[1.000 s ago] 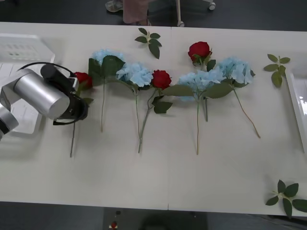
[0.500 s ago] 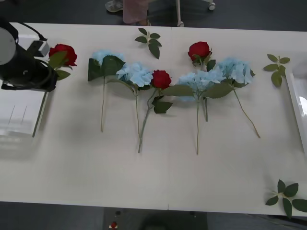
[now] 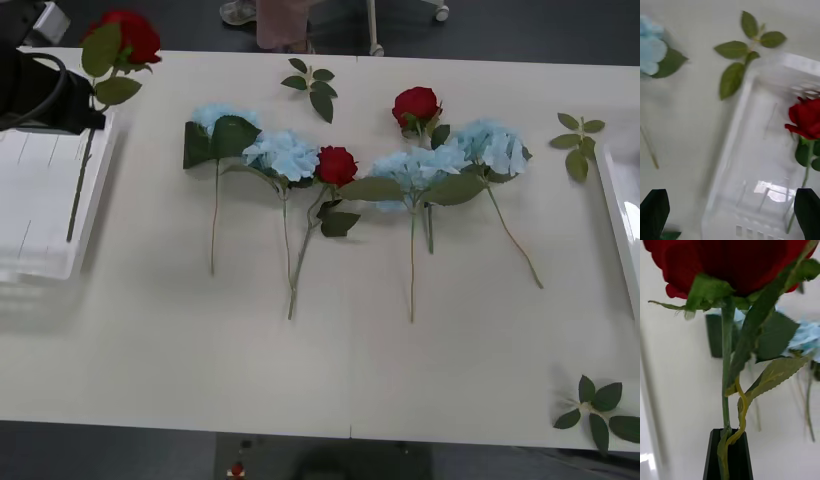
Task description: Put the red flowers into the right box and the blue flowers into the left box
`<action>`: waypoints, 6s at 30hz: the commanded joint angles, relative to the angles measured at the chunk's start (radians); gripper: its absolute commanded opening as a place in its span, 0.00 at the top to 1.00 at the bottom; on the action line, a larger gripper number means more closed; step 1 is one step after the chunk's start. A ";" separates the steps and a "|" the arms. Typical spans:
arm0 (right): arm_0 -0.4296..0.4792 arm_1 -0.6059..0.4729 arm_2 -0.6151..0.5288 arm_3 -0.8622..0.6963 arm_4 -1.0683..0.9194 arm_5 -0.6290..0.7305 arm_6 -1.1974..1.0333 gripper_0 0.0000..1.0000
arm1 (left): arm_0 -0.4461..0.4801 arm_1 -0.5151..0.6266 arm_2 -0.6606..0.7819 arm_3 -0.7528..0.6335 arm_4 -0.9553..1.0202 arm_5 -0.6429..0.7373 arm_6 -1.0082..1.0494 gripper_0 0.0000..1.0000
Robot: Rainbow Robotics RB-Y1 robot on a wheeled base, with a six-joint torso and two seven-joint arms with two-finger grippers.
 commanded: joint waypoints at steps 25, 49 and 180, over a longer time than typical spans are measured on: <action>0.101 -0.032 -0.012 -0.251 -0.701 0.156 0.269 0.00 | 0.128 -0.312 0.054 -0.020 0.557 -0.218 -0.710 1.00; 0.490 -0.023 -0.016 -1.028 -0.835 -0.642 0.437 0.00 | 0.229 -0.365 -0.377 -0.086 0.657 -0.741 -0.886 1.00; 0.225 0.163 0.061 0.574 -0.003 -0.159 0.050 1.00 | 0.117 0.141 -0.286 -0.012 0.151 -0.298 0.039 0.00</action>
